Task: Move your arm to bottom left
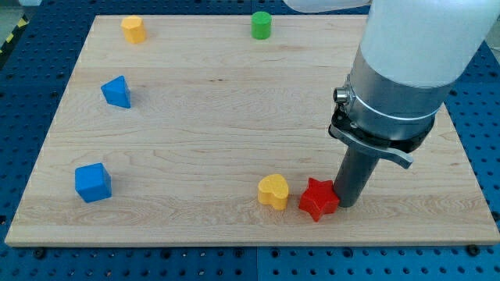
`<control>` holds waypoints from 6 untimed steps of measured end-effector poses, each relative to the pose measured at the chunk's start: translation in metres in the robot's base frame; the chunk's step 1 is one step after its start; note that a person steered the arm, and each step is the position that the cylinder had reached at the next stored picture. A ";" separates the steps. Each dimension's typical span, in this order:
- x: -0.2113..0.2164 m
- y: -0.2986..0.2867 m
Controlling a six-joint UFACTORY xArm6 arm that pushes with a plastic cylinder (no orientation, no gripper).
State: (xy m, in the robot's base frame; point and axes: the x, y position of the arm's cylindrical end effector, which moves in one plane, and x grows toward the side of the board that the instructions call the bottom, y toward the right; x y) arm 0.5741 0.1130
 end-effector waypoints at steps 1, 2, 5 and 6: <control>-0.038 -0.008; -0.060 -0.060; -0.065 -0.367; -0.064 -0.417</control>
State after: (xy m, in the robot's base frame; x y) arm 0.5103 -0.3039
